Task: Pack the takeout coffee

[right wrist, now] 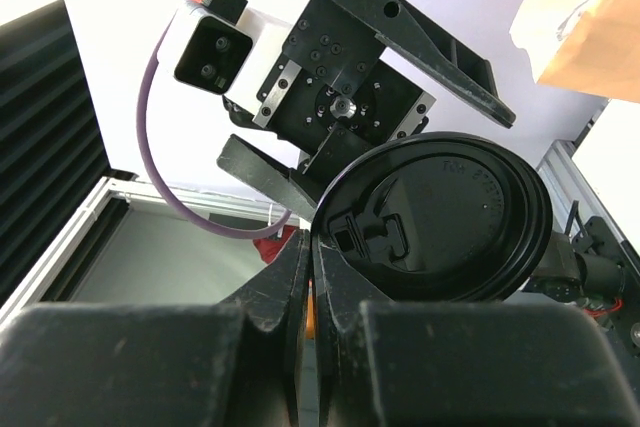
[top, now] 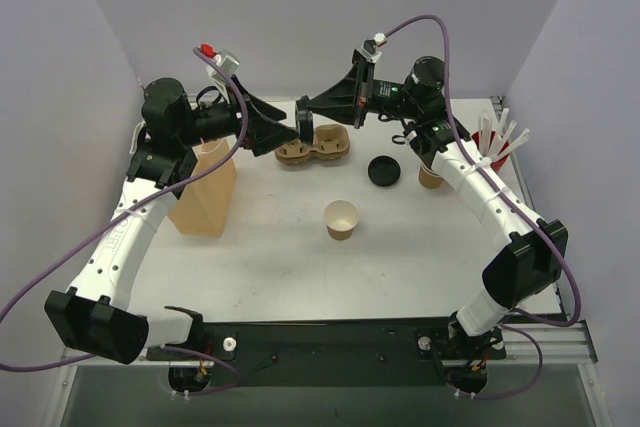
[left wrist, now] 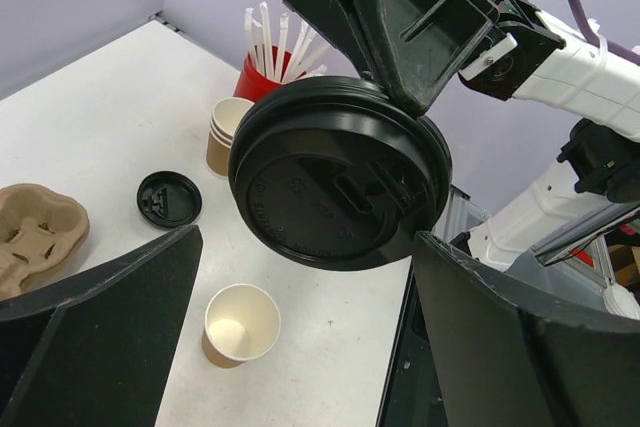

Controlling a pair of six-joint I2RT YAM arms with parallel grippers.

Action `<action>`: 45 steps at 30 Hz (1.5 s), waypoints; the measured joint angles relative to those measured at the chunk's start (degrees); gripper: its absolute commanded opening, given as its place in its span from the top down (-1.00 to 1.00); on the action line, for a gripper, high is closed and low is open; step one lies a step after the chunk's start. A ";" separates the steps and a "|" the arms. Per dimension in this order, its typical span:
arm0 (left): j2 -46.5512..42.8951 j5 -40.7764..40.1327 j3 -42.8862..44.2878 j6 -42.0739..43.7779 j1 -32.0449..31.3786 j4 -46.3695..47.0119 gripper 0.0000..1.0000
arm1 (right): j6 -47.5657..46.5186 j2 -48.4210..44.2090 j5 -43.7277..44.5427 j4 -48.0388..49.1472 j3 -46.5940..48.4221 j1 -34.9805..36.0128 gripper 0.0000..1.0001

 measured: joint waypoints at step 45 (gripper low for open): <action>0.11 -0.81 2.43 -0.09 0.11 -2.14 -0.69 | -7.15 1.73 1.77 -9.29 4.26 3.37 1.00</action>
